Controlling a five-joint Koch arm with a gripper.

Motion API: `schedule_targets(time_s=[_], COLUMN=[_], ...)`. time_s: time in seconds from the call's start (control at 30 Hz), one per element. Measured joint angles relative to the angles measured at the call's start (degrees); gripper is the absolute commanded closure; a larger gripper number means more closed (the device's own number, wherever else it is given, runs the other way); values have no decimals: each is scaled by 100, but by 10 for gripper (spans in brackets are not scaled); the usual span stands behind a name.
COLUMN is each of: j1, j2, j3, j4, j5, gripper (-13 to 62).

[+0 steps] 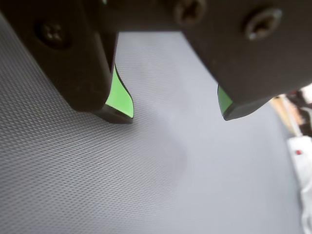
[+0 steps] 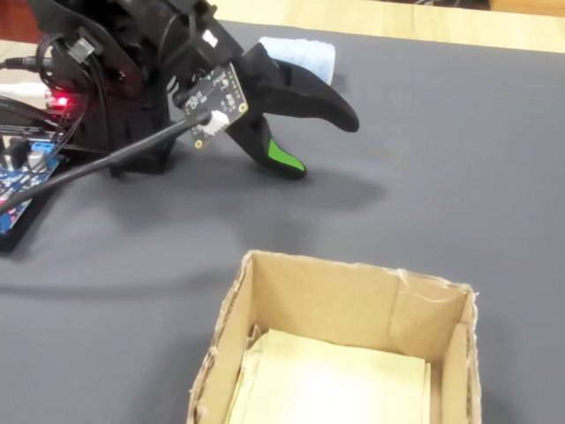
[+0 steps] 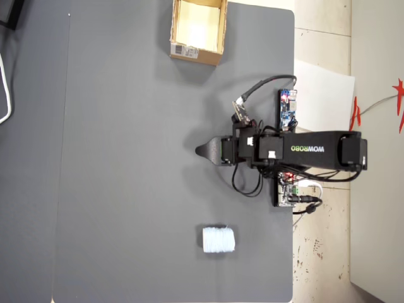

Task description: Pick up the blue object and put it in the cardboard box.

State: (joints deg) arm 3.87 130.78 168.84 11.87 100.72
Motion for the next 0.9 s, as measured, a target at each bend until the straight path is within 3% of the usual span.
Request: schedule_targets(time_s=[0.43,0.77,0.9], j1=[-905,-3753,-4518], j2=[0,-88,-668], j3=[-1450,-3243,-3788], j4=[3753,4526,4526], j5=[-9,-9,527], gripper=[157,157,157])
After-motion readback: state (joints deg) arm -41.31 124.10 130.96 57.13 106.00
